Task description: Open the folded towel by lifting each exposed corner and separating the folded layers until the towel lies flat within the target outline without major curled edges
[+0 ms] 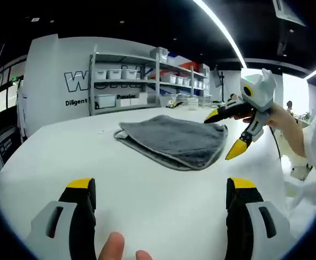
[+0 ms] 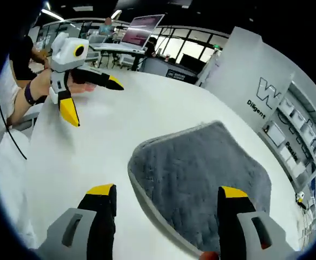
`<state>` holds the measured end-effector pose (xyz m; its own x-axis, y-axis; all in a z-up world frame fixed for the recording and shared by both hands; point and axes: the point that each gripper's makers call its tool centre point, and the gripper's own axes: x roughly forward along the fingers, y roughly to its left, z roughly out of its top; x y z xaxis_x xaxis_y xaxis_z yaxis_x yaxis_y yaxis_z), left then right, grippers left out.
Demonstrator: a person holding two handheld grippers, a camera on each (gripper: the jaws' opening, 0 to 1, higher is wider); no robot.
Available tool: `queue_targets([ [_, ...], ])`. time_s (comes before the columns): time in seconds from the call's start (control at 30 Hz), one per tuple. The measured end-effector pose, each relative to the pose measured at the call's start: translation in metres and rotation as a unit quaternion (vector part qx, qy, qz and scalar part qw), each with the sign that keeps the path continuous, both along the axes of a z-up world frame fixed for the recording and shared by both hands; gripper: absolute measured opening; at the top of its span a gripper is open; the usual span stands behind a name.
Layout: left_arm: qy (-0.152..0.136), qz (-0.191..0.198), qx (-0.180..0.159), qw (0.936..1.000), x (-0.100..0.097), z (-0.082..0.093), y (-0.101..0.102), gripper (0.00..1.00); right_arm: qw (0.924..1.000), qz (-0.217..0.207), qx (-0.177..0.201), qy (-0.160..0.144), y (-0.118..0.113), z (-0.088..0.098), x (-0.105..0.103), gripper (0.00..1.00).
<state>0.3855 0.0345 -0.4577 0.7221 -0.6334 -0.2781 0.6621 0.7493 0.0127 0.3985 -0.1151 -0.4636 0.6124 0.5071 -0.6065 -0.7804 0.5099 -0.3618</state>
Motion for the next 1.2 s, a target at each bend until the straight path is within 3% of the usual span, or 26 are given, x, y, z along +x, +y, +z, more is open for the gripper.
queue_targets([
  [0.13,0.0,-0.012,-0.004,0.9999,-0.002,0.0,-0.009,0.99,0.999,0.038,0.009,0.022,0.022,-0.012,0.001,0.61],
  [0.23,0.001,-0.017,-0.008,0.9998,-0.003,0.0,-0.013,0.99,0.9973,0.051,0.032,0.042,0.033,-0.017,0.005,0.47],
  [0.5,0.006,-0.021,-0.01,0.9997,-0.008,-0.005,-0.016,0.99,0.9937,0.079,0.033,0.072,0.041,-0.028,0.013,0.2],
  [0.67,0.006,-0.016,-0.006,0.9998,-0.008,-0.007,-0.014,0.99,0.9938,0.09,0.019,0.062,0.036,-0.025,0.015,0.07],
  [0.97,0.005,-0.018,-0.009,0.9998,-0.009,-0.006,-0.014,0.99,0.9864,0.059,0.123,0.092,0.019,0.011,0.032,0.05],
  [1.2,0.005,-0.017,-0.009,0.9998,-0.009,-0.006,-0.014,0.99,0.9783,0.055,0.159,0.12,0.009,0.02,0.035,0.05],
])
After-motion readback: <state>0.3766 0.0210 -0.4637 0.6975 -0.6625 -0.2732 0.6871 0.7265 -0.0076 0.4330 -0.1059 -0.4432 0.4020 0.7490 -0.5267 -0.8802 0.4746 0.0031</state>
